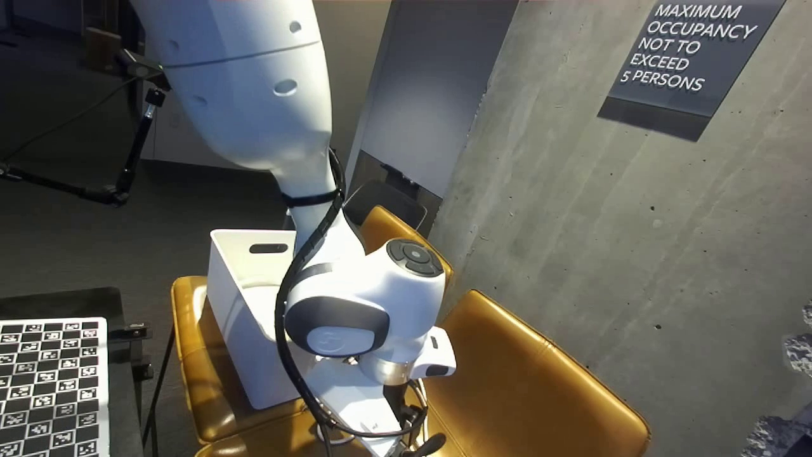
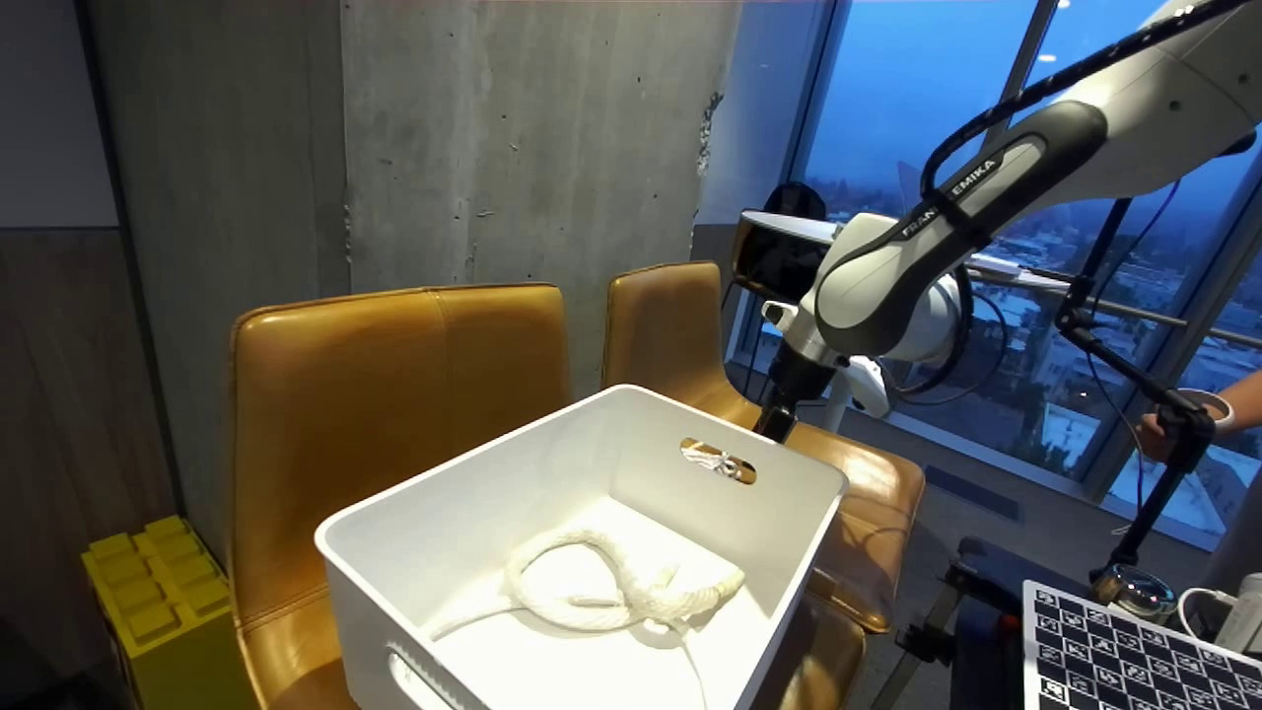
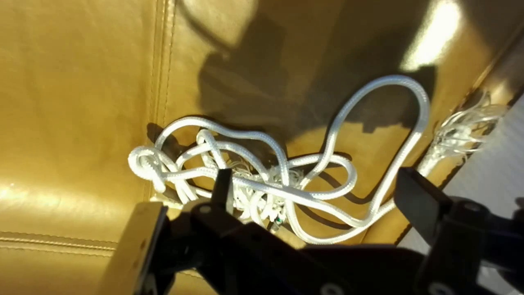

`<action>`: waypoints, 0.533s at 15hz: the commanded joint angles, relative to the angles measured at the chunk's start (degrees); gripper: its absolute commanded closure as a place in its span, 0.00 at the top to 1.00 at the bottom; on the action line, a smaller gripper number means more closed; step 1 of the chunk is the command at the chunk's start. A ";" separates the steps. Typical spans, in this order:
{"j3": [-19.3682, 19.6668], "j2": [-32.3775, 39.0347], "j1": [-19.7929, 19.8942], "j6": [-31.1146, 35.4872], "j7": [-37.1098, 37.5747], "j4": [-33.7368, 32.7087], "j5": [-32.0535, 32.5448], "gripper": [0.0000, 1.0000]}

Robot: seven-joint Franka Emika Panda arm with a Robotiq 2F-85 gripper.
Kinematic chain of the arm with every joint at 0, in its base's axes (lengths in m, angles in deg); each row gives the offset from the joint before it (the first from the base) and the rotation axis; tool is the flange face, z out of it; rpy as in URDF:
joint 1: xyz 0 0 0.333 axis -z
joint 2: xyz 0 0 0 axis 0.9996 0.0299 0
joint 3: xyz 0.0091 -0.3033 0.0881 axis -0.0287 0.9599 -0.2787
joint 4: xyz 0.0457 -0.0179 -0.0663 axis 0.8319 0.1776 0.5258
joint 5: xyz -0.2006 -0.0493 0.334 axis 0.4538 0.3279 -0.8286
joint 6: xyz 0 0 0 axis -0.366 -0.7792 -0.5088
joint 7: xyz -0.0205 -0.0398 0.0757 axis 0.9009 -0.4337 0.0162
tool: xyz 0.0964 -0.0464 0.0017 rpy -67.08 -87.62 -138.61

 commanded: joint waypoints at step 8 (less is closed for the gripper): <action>-2.10 12.84 1.30 3.53 10.19 -6.90 2.07 0.72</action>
